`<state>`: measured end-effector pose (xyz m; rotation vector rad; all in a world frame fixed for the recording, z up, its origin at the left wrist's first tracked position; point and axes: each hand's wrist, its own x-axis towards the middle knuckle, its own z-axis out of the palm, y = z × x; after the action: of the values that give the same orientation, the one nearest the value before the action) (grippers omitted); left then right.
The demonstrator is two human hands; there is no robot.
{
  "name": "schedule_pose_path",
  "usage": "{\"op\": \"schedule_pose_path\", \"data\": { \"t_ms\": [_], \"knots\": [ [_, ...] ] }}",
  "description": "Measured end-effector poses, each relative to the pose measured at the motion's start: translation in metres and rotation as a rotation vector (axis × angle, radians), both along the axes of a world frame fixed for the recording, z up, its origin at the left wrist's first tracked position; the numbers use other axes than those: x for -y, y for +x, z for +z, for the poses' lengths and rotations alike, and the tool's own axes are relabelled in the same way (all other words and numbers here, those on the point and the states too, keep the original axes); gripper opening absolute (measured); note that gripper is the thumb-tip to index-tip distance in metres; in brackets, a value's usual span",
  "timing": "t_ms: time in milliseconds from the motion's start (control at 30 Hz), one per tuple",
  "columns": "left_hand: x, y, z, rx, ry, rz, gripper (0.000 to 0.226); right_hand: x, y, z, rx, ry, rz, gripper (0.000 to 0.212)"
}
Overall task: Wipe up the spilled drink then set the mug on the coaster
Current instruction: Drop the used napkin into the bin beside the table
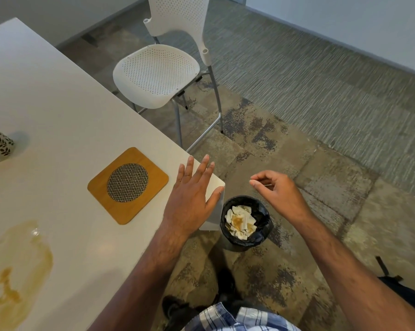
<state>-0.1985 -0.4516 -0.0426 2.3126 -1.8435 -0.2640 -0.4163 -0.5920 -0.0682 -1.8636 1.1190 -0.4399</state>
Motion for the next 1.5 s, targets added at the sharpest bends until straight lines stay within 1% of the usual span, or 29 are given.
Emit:
{"op": "schedule_pose_path", "data": {
  "t_ms": [100,200,267,400,467,700,933,1233,1333,1500],
  "knots": [
    [-0.001,0.0,0.002,0.012,0.013,0.005,0.074,-0.004,0.017,0.013,0.047,-0.066,0.038,0.014],
    [-0.006,0.004,0.003,0.09,0.03,0.043,0.074,-0.01,0.036,0.027,0.065,-0.128,0.126,0.028],
    [-0.012,0.009,0.004,0.137,0.039,0.071,0.074,-0.015,0.048,0.035,0.038,-0.184,0.187,0.039],
    [-0.03,0.022,0.006,0.155,0.024,0.126,0.072,-0.027,0.072,0.046,-0.078,-0.304,0.315,0.057],
    [-0.04,0.028,0.007,0.153,0.021,0.153,0.072,-0.033,0.083,0.05,-0.132,-0.336,0.372,0.062],
    [-0.082,0.05,0.007,0.054,-0.034,0.329,0.072,-0.061,0.125,0.058,-0.22,-0.303,0.492,0.079],
    [-0.133,0.079,0.018,0.015,-0.01,0.457,0.073,-0.093,0.174,0.057,-0.206,-0.429,0.658,0.084],
    [-0.203,0.112,0.022,0.005,0.005,0.597,0.075,-0.144,0.229,0.054,-0.18,-0.506,0.764,0.087],
    [-0.226,0.123,0.02,0.011,-0.001,0.641,0.072,-0.163,0.246,0.055,-0.182,-0.554,0.81,0.09],
    [-0.269,0.139,0.022,0.002,-0.039,0.723,0.069,-0.194,0.273,0.055,-0.194,-0.63,0.877,0.087]
  ]
}}
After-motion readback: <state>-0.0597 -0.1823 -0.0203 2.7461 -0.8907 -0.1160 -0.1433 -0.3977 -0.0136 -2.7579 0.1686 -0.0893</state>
